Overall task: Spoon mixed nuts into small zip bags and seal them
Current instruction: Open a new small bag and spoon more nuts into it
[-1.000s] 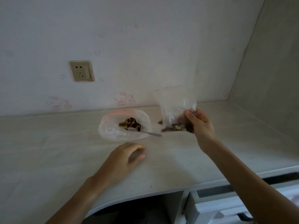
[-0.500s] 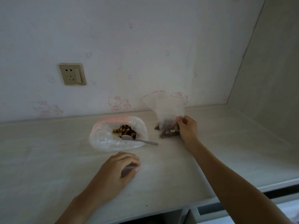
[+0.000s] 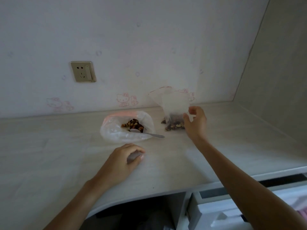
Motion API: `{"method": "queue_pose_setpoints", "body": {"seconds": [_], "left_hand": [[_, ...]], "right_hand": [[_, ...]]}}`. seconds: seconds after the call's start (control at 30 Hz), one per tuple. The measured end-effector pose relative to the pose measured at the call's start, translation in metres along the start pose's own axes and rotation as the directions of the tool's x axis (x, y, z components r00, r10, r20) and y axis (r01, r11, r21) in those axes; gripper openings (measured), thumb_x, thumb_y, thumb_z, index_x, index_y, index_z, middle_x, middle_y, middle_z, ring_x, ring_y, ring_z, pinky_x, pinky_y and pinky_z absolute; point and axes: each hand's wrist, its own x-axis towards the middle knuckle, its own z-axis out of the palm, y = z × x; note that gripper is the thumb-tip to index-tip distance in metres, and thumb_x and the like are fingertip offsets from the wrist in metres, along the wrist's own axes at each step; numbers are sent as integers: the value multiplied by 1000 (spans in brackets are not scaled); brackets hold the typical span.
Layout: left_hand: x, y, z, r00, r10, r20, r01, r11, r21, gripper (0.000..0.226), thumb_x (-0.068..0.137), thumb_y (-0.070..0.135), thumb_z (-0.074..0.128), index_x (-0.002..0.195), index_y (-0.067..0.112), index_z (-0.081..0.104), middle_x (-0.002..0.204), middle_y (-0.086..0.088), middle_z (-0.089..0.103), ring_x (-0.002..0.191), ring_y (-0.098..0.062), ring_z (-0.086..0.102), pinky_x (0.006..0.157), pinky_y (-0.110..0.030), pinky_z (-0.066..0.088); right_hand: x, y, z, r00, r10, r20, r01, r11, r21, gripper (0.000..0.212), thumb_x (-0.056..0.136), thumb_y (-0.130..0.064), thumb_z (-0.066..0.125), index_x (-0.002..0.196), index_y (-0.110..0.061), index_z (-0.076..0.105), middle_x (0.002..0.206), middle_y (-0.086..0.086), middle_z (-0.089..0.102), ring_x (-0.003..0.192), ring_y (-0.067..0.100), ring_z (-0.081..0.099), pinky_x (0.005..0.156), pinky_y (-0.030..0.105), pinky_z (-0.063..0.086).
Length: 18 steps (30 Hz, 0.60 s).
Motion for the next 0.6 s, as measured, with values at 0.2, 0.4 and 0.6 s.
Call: {"method": "queue_pose_setpoints", "body": {"seconds": [0.2,0.4,0.6], "left_hand": [[-20,6,-28,985,-37,-168,35,999,-15,17,93,21,76,106,33,76,101,23,74,92,-5,70,72,-13,48],[-47,-9,-98,876,-137,-462,166,986,23,4,89,33,74,93,31,75,83,18,72,70,-7,65,59,-12,42],[-68,-67,-148,646,-461,-608,650,750,123,29,95,35,72,116,16,70,117,-5,68,103,-24,68,95,-42,53]], "right_hand": [[-78,-62,19,856,-380,350,346,925,160,11,98,-12,64,108,-15,67,92,-9,67,83,5,65,75,25,56],[-135,-90,56,328,-597,732,764,624,166,25,102,-31,56,123,-21,65,120,-3,65,105,14,62,89,33,52],[-148,-83,88,250,-644,723,820,538,196,21,103,-31,54,111,-17,69,111,-1,64,103,19,55,91,39,48]]}}
